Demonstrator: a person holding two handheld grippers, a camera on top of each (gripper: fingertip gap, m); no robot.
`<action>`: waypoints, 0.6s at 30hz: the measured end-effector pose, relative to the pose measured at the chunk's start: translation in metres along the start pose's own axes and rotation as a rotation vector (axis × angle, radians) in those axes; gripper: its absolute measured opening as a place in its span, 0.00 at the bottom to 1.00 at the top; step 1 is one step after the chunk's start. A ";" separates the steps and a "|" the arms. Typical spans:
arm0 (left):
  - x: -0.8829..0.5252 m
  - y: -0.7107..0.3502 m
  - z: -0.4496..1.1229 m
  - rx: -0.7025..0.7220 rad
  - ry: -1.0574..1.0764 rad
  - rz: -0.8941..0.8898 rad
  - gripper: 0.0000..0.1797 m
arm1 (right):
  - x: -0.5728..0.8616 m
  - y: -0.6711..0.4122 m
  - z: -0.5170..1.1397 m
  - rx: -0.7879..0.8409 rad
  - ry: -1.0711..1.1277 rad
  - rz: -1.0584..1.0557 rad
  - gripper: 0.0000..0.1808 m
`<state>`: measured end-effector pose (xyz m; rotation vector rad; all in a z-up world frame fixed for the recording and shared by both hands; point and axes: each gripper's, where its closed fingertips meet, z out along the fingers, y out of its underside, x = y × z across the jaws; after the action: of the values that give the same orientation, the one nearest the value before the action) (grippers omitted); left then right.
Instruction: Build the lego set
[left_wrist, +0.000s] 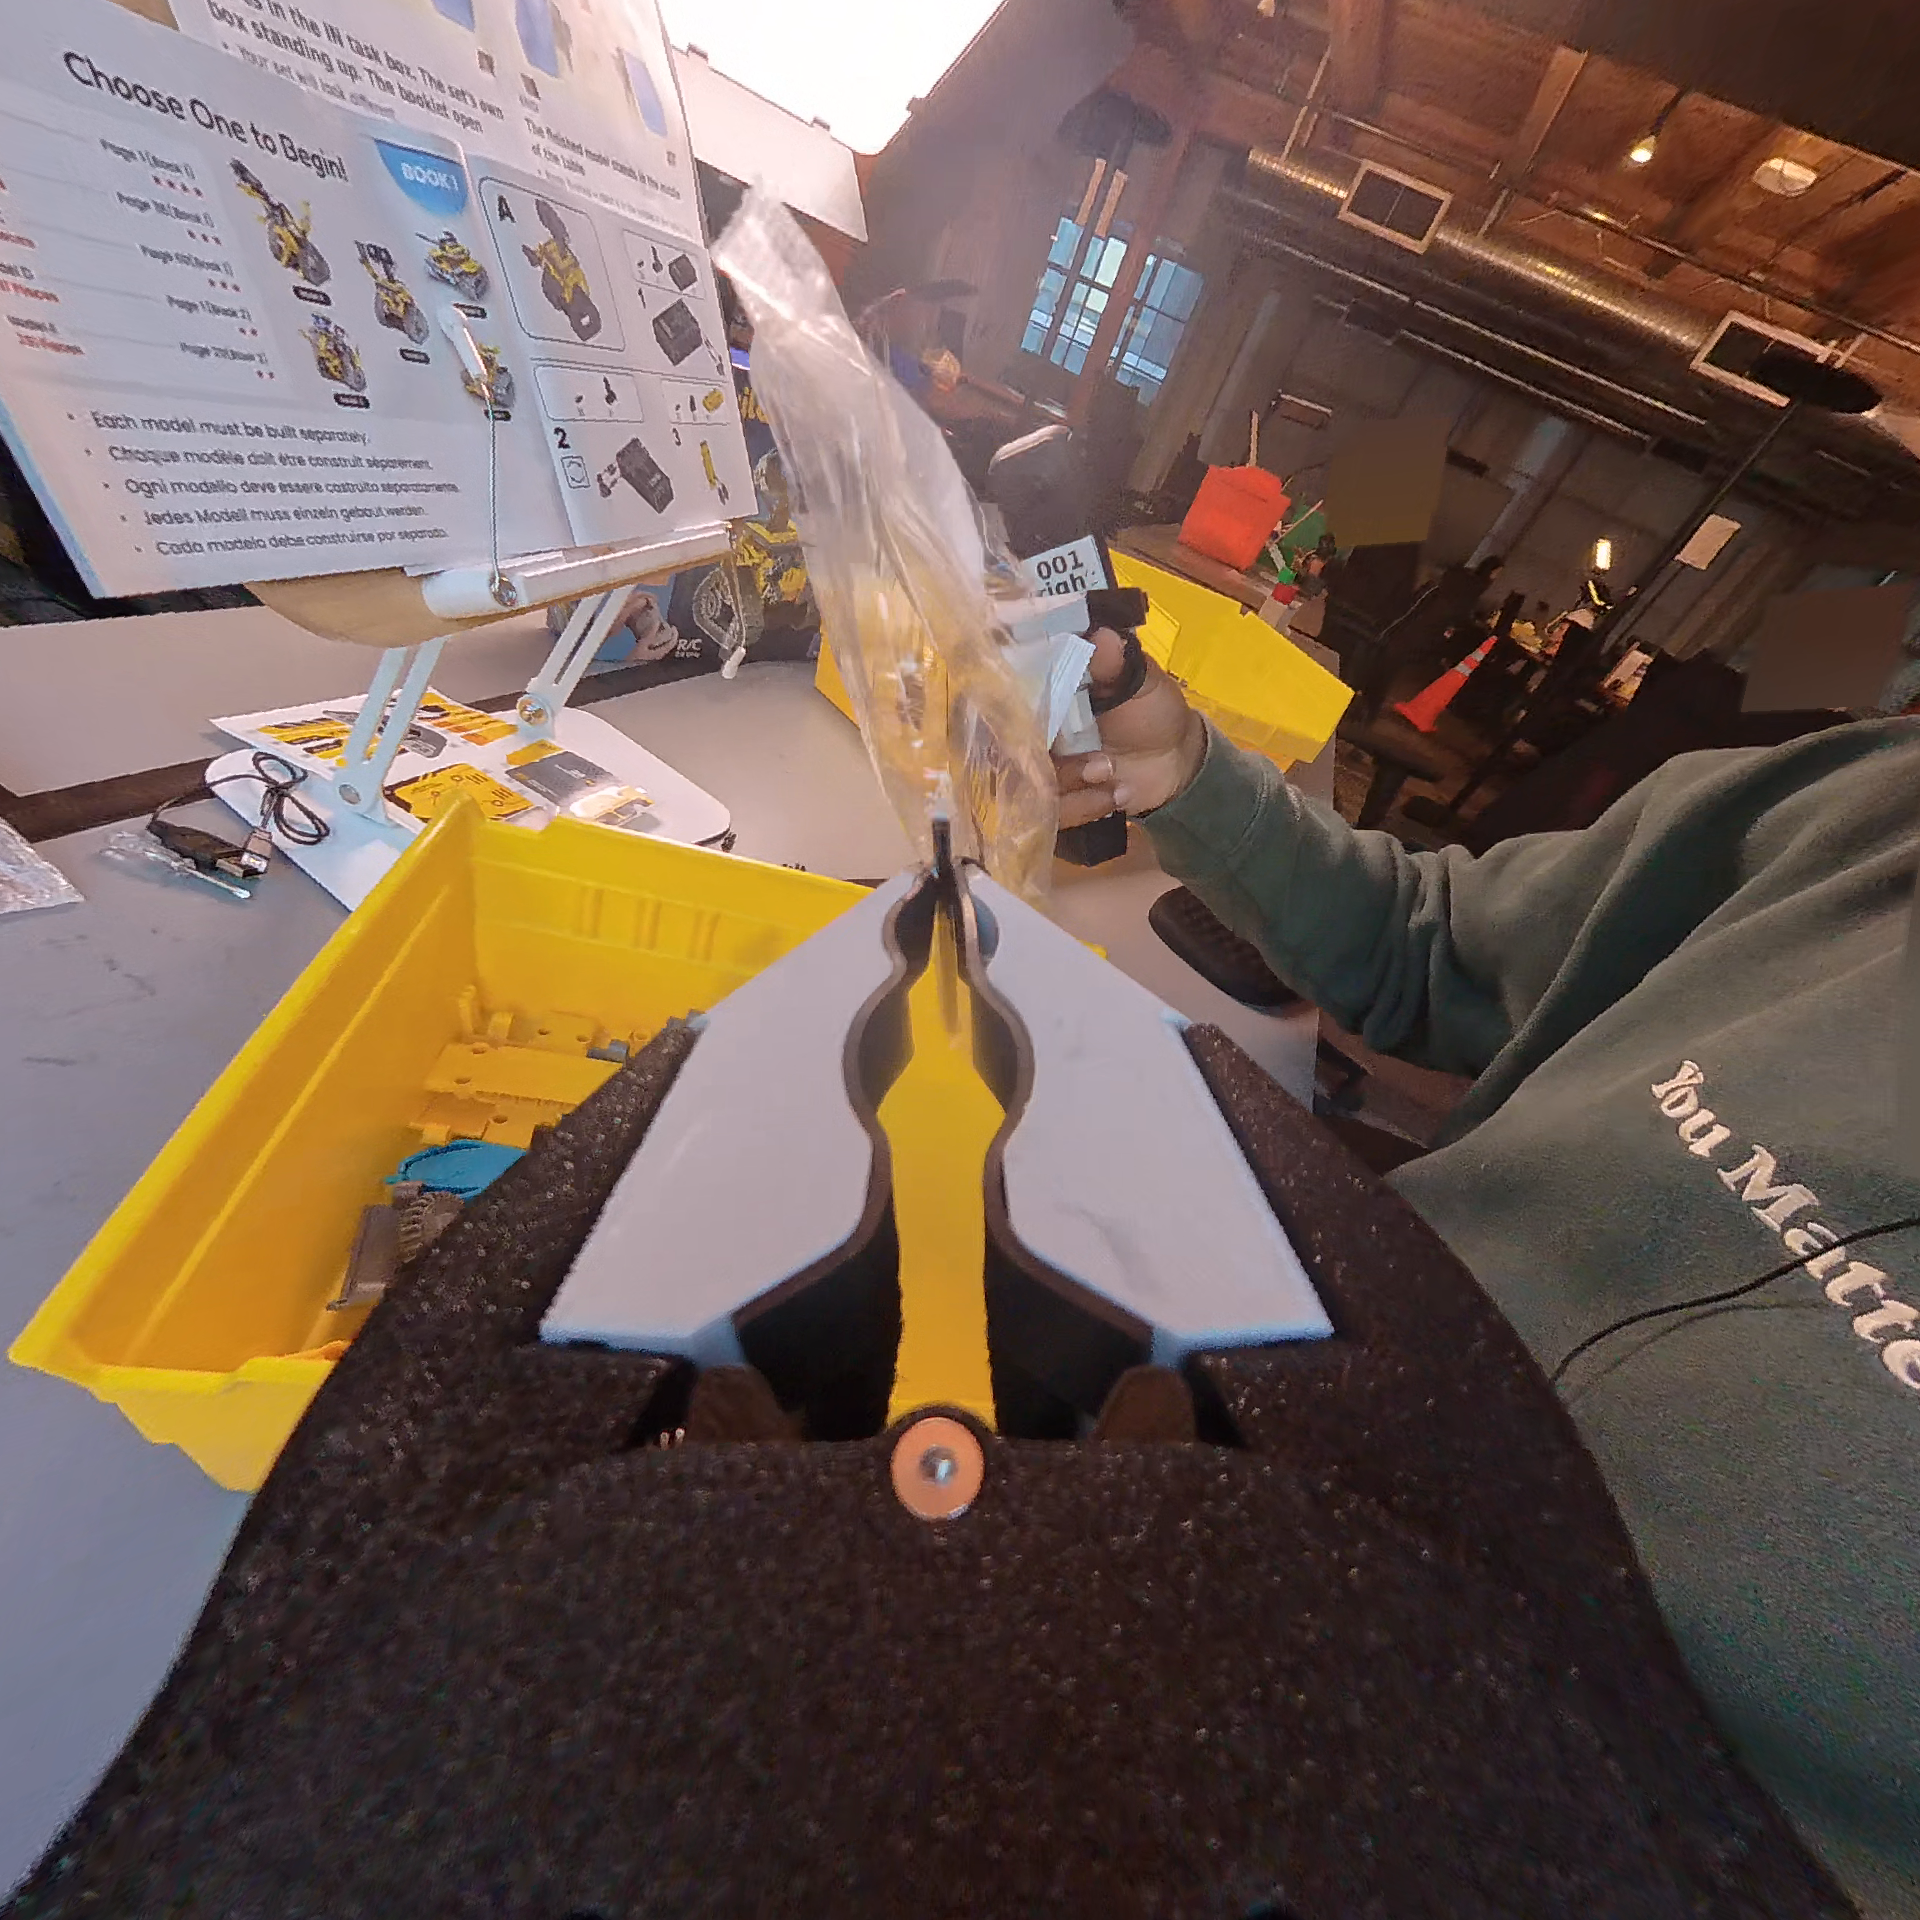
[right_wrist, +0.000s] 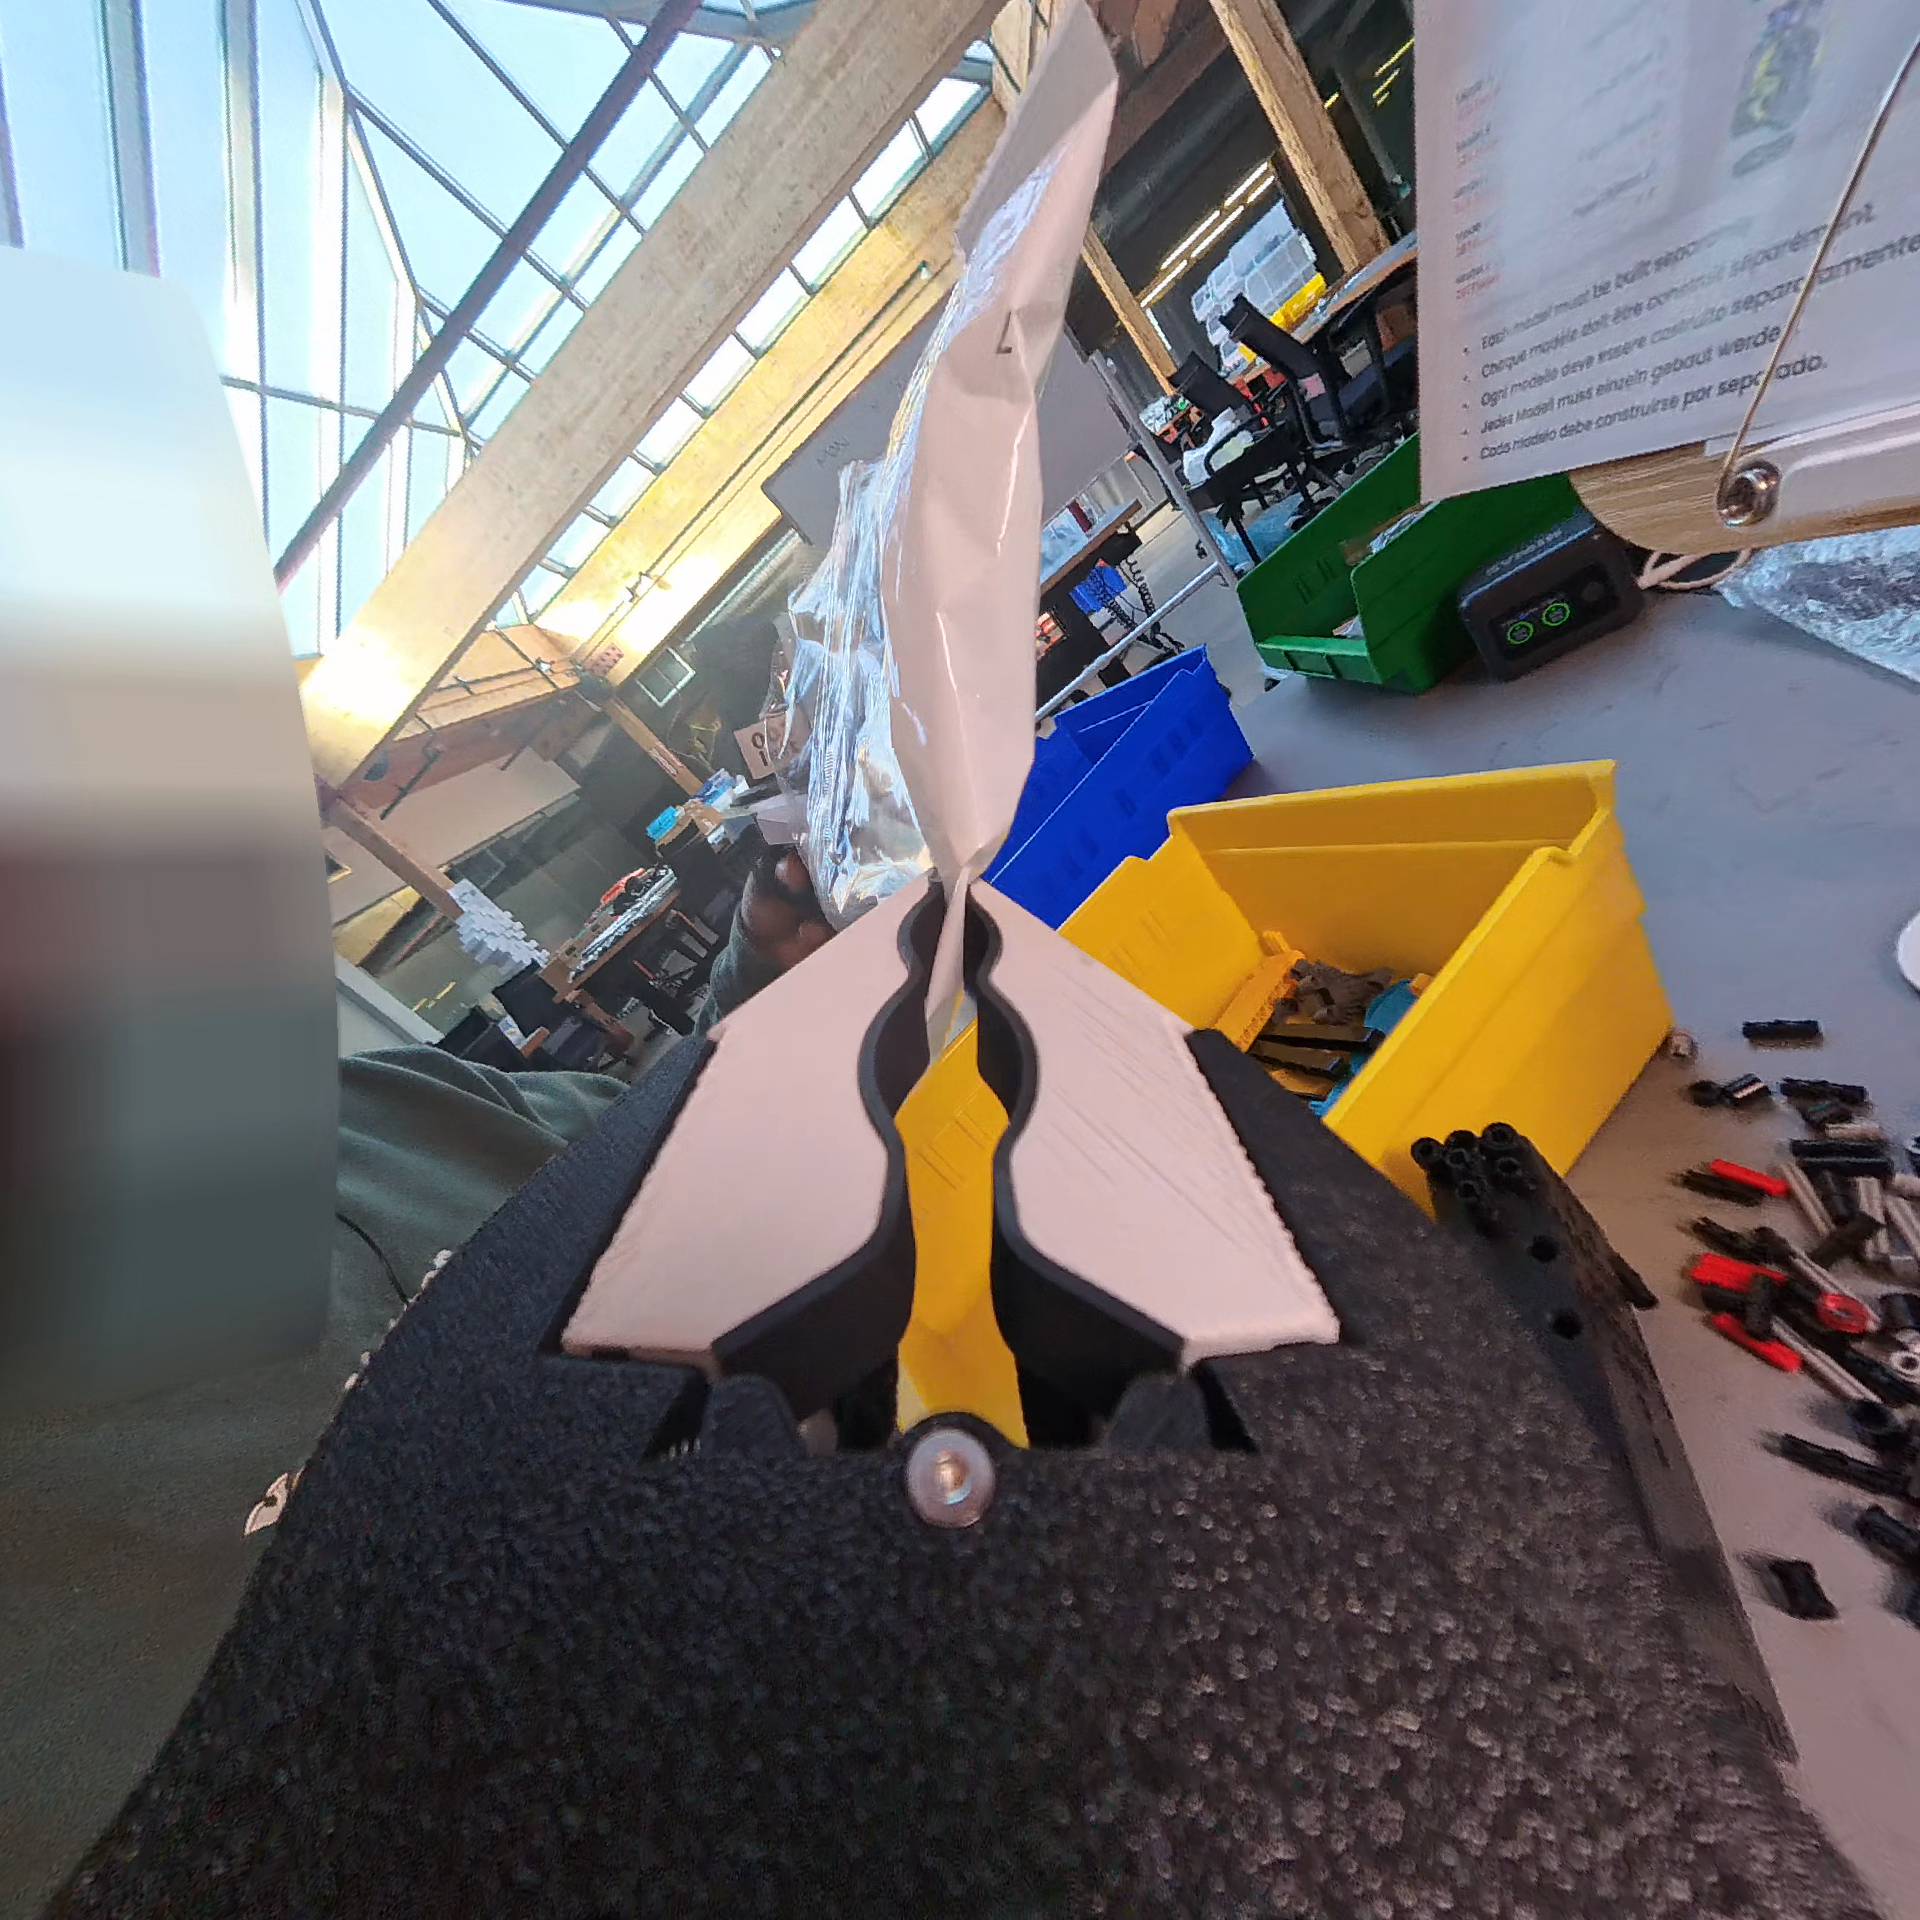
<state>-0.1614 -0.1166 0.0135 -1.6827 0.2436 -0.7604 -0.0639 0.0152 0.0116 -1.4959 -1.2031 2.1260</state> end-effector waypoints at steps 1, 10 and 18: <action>0.000 -0.002 -0.002 0.000 -0.005 0.003 0.01 | 0.003 0.001 0.000 0.006 -0.005 0.012 0.00; -0.003 -0.010 -0.017 0.040 -0.027 -0.005 0.00 | 0.011 0.006 -0.001 0.019 -0.034 0.012 0.00; -0.023 0.020 -0.012 -0.059 -0.122 0.025 0.02 | 0.011 0.007 -0.012 -0.038 0.094 -0.169 0.00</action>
<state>-0.1815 -0.1194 -0.0120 -1.7719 0.2030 -0.6341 -0.0569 0.0235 -0.0028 -1.4377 -1.2938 1.9131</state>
